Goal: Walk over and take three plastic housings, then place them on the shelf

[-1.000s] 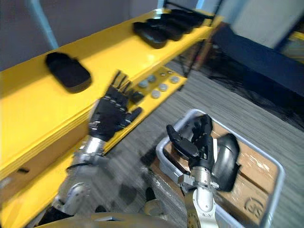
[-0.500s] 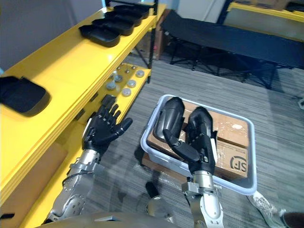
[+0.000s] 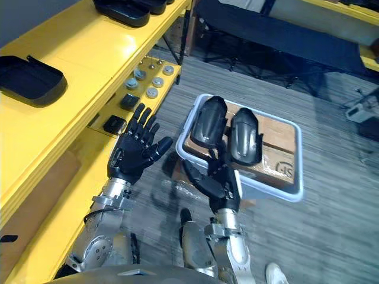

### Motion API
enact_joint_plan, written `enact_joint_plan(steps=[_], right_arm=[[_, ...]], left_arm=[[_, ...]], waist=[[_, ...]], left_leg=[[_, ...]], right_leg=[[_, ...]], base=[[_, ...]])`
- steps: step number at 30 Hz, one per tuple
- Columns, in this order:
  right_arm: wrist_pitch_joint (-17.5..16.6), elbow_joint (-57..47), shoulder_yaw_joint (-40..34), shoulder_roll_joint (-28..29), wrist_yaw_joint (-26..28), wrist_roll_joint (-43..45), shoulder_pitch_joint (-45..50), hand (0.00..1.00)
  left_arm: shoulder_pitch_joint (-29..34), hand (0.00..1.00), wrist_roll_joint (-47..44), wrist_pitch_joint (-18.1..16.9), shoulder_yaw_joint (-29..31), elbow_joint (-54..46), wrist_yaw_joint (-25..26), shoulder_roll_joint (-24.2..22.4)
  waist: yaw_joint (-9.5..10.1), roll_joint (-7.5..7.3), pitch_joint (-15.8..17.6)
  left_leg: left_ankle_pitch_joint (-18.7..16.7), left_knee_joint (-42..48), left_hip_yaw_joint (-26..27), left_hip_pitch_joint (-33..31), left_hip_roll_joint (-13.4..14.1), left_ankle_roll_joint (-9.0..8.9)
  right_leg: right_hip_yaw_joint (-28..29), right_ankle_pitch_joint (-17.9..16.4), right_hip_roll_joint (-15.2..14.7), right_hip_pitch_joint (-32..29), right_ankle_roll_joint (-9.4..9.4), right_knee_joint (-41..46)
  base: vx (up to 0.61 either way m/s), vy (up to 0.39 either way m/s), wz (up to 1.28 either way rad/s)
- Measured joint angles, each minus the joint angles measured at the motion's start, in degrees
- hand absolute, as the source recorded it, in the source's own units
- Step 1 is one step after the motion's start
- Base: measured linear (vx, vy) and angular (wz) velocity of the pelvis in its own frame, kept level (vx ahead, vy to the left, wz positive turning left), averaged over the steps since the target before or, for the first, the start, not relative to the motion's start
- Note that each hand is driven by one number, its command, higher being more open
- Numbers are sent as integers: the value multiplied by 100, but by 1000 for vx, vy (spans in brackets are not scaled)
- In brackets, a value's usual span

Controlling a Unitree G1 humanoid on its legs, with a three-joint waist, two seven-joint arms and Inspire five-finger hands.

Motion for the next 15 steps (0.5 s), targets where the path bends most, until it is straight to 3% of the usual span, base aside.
enact_joint_plan(steps=[2,4,5,7,8,10,12,15], right_arm=[[-31,340,305,-38,-82,-82,-488,100],[-26,614,525,-34,-236,-271,-714,100],[-3,731,685,-27,-386,-396,-784,100],[34,805,811,-16,-554,-451,-713,100],[90,903,790,-69,-581,-438,-635,100],[224,1097,683,-226,-581,-431,-600,100],[275,1180,436,-474,-542,-410,-587,100],[293,1201,-94,-755,-547,-379,-286,100]], left_arm=[[41,100,-16,34,106,46,-27,34],[79,100,-18,73,118,46,-128,114],[149,100,-21,114,116,45,-246,154],[298,100,-65,187,82,48,-382,177],[342,100,-160,245,26,90,-422,161],[409,100,-226,253,-110,168,-433,146],[398,100,-392,247,-261,289,-421,133],[450,100,-421,233,-491,436,-402,53]], waist=[[132,75,20],[266,6,-20],[278,-2,-25],[260,-87,-88],[254,-94,-201],[271,-25,-401],[178,20,-429],[-37,132,-460]], left_leg=[[354,-641,-11,-22,76,-114],[592,-1019,-47,-26,69,-243],[806,-1224,-123,-28,69,-378],[1073,-1388,-222,-46,48,-585],[1213,-1425,-339,-153,35,-726],[1489,-1660,-548,-274,81,-823],[1644,-1921,-540,-263,133,-998],[1733,-2202,-521,-41,228,-1084]], right_leg=[[-241,-283,-250,51,-107,759],[-304,-331,-554,240,-133,994],[-319,-327,-733,517,-126,930],[-366,-122,-899,1034,58,260],[-574,-498,-869,1217,301,-283],[-797,-708,-769,1260,486,-1022],[-771,-847,-659,1246,456,-1629],[-618,-839,-534,1206,444,-1730]], base=[[-255,-49,-60],[-195,-136,-47],[-194,-318,-32],[-145,-339,-21],[-67,-283,-50],[-41,-252,-78],[-48,-223,-86],[-54,-117,-49]])
